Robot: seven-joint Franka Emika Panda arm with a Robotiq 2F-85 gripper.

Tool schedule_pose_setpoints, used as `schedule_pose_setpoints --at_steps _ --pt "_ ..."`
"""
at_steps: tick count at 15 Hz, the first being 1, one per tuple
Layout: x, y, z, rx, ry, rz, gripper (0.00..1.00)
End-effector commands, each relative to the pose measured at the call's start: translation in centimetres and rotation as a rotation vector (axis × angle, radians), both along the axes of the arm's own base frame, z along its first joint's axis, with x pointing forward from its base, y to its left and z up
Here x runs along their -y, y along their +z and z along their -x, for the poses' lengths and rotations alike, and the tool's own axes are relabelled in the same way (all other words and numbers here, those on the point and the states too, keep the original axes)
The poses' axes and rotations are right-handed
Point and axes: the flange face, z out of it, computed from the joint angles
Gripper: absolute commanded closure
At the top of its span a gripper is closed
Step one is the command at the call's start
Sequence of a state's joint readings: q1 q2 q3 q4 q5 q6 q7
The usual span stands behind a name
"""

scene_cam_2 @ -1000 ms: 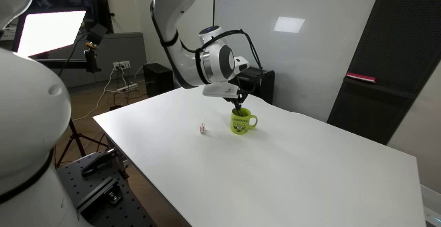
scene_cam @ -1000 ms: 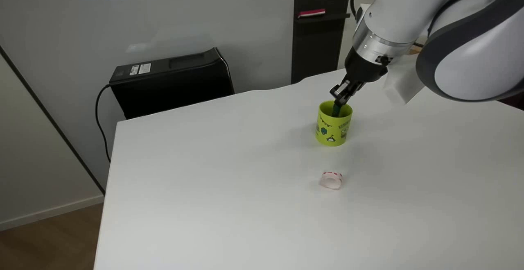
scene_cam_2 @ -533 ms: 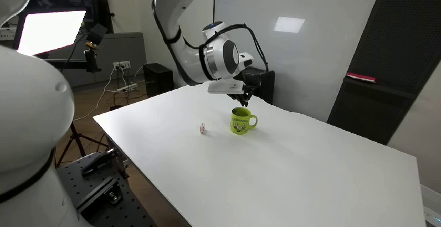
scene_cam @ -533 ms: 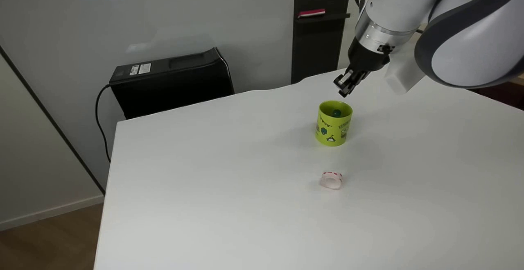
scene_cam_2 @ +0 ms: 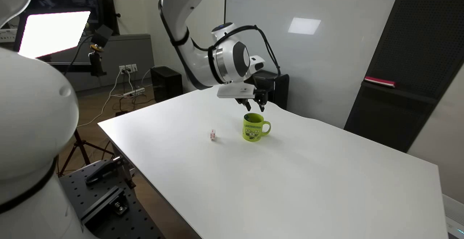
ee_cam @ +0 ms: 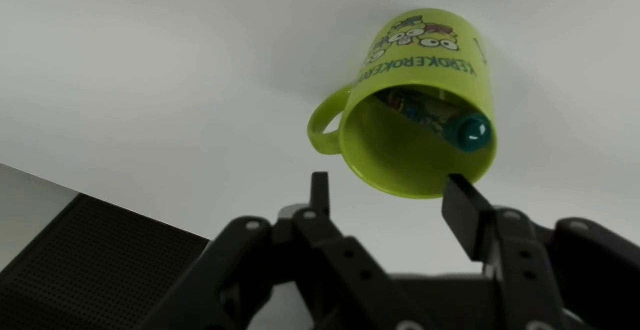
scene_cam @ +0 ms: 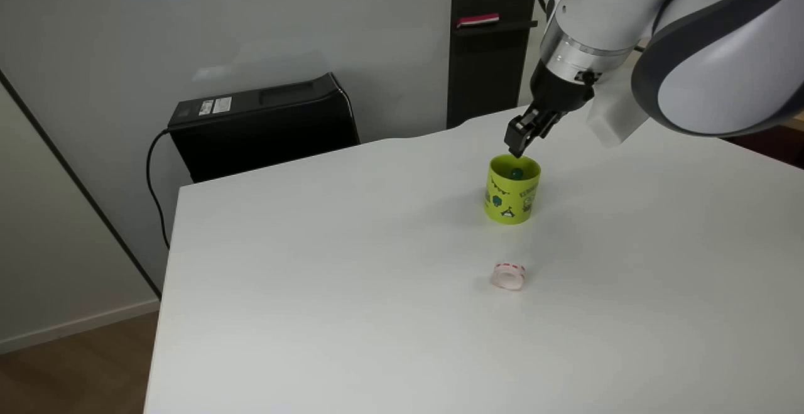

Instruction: Remove the marker from the mug and put it on the table

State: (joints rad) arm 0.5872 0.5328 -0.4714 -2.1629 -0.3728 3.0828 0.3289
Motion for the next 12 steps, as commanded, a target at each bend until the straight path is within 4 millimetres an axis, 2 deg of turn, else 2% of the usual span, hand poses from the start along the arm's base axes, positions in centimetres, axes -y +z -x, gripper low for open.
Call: schedule_pose_setpoints --at_steps 1,2,3,12 --pt "-0.5 -0.2 -0.1 -0.005 -0.009 -0.017 0.12" --pt "-0.6 -0.4 0.0 -0.008 -0.009 -0.023 0.03" --pt "-0.7 -0.6 0.1 -0.011 -0.010 -0.027 0.00" --pt "-0.2 -2.0 0.1 -0.041 -0.050 -0.062 0.00"
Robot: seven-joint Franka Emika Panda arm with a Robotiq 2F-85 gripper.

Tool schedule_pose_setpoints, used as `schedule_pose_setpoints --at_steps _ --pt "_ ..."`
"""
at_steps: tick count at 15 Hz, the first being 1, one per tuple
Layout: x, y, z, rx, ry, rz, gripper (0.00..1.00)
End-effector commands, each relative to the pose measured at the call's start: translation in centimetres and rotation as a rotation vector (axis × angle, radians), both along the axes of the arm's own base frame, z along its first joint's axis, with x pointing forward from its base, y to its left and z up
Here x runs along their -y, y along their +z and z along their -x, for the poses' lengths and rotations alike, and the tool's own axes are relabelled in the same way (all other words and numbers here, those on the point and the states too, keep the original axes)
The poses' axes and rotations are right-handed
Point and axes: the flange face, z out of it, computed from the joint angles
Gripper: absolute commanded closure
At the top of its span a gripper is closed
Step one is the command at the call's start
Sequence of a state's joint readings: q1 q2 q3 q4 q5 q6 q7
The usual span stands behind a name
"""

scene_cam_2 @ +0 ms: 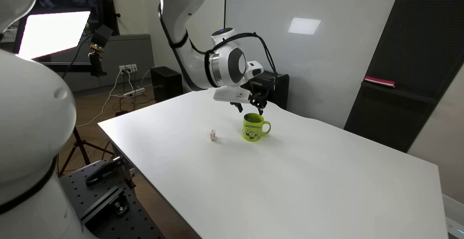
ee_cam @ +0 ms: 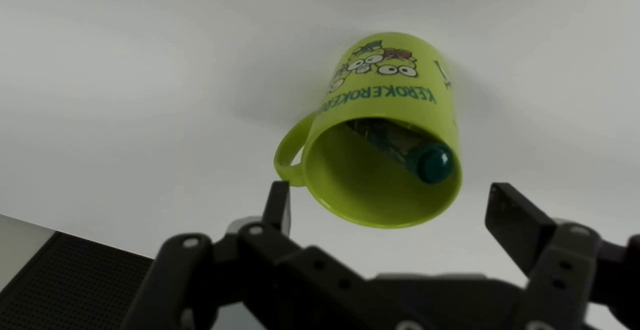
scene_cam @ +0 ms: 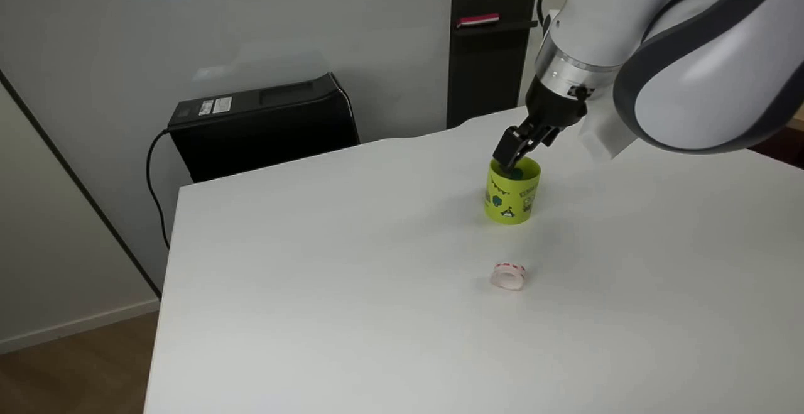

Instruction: Remove the marker from the mug and put it on the table

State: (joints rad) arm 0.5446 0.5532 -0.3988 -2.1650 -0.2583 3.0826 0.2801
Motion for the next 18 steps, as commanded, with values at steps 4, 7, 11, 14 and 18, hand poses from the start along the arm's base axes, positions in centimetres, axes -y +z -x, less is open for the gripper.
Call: schedule_pose_setpoints --at_steps 4,7,11,14,18 --pt "0.7 -0.6 -0.2 -0.013 -0.024 -0.011 0.00" --pt "0.8 -1.0 -0.2 -0.019 -0.029 -0.016 0.00" --pt "0.9 -1.5 -0.1 -0.027 -0.036 -0.021 0.00" --pt "1.0 -1.6 -0.1 -0.028 -0.032 -0.019 0.26" --pt "1.0 -1.6 -0.1 -0.028 -0.030 -0.019 0.56"
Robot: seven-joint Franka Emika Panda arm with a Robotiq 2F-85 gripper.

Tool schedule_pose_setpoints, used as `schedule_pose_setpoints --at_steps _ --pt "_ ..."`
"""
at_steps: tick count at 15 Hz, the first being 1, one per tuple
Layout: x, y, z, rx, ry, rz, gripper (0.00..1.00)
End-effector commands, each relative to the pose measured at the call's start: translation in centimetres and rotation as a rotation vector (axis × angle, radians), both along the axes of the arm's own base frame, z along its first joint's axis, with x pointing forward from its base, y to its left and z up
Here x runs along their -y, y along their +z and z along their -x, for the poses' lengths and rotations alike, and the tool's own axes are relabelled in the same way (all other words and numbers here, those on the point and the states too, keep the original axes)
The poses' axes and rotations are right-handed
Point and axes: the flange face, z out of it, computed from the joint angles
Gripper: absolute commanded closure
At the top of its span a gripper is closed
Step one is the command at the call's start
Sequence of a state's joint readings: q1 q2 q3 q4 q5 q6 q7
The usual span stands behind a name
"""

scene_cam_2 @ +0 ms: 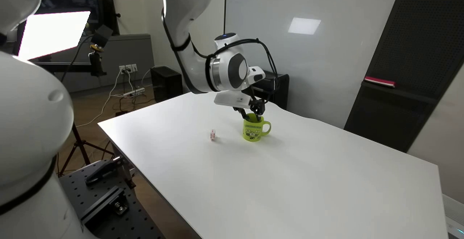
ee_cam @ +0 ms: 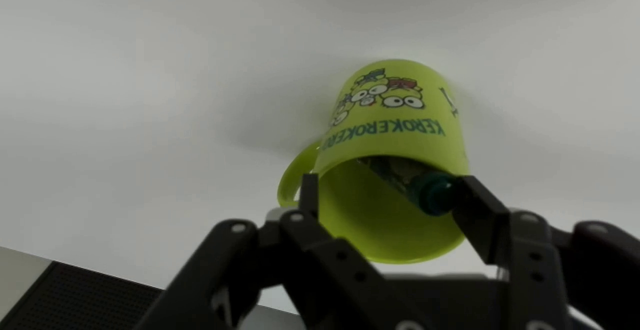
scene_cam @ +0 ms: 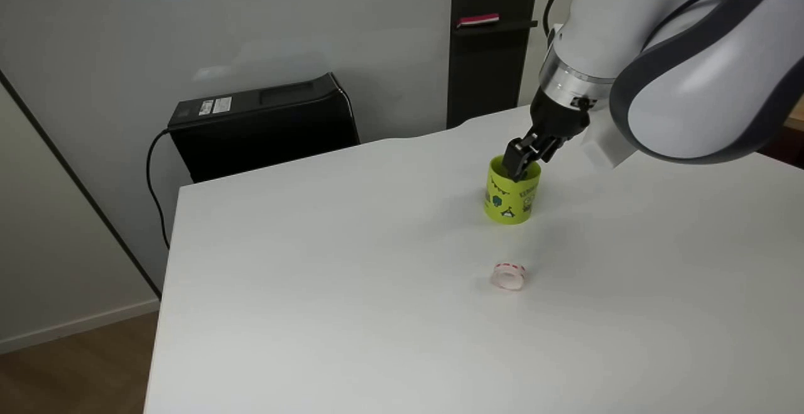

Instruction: Remove the marker from the mug and put it on the table

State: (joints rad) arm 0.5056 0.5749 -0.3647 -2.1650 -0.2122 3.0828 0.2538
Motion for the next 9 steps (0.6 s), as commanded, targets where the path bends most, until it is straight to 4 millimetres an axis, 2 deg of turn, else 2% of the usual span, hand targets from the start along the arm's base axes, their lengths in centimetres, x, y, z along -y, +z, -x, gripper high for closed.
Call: schedule_pose_setpoints --at_steps 1,6,9 --pt "0.12 -0.09 -0.23 -0.001 -0.003 -0.004 0.65" --pt "0.16 -0.06 -0.20 -0.005 -0.008 -0.004 0.99" --pt "0.37 0.39 -0.46 -0.006 -0.018 -0.005 0.97"
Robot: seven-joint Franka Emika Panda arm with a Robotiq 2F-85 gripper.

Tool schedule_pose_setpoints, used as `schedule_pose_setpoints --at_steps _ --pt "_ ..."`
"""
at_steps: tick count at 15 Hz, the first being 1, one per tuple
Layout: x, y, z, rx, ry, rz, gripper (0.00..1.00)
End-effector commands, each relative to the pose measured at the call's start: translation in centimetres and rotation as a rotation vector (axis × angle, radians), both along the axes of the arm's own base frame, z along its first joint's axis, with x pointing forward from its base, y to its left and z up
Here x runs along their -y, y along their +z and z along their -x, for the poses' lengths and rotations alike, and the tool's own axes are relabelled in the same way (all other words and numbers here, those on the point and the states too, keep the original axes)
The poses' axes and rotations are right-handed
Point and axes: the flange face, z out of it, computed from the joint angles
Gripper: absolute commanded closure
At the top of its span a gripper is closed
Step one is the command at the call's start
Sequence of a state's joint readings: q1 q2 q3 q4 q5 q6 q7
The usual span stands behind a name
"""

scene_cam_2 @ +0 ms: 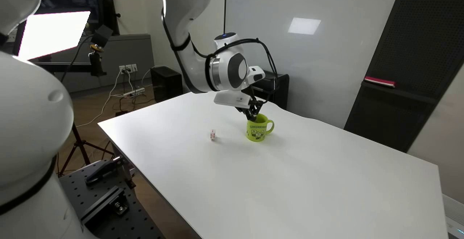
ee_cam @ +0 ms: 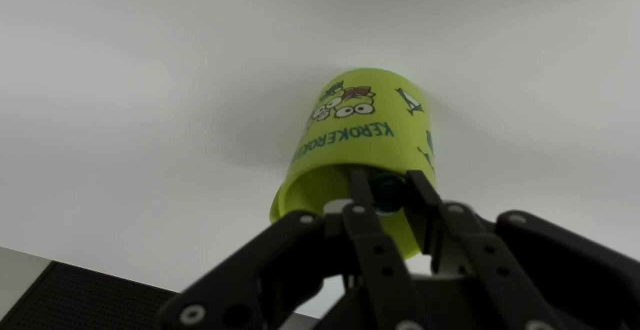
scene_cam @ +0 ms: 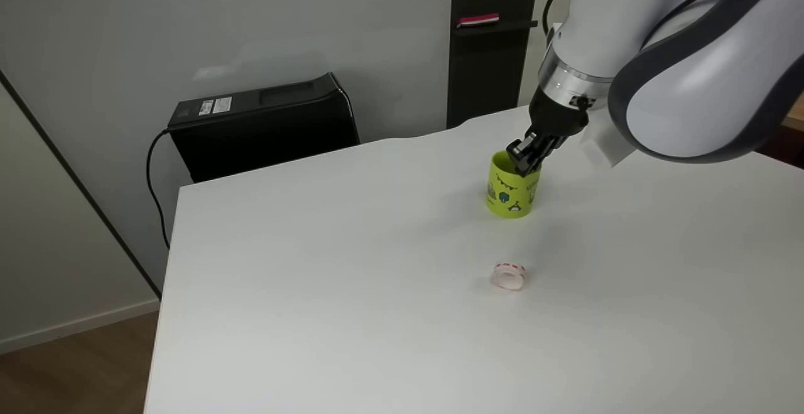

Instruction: Remove the marker from the mug and put it on the table

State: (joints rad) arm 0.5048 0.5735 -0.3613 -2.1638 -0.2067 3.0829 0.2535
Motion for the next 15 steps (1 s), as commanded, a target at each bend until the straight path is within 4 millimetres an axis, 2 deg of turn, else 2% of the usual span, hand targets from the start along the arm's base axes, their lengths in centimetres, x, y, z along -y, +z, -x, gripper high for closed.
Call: schedule_pose_setpoints --at_steps 1,8,15 --pt "0.6 0.8 -0.6 -0.003 -0.019 -0.001 0.96" --pt "2.3 4.6 -1.6 0.034 -0.051 0.010 0.96" --pt "4.5 10.1 -1.9 0.053 -0.101 -0.034 0.96"
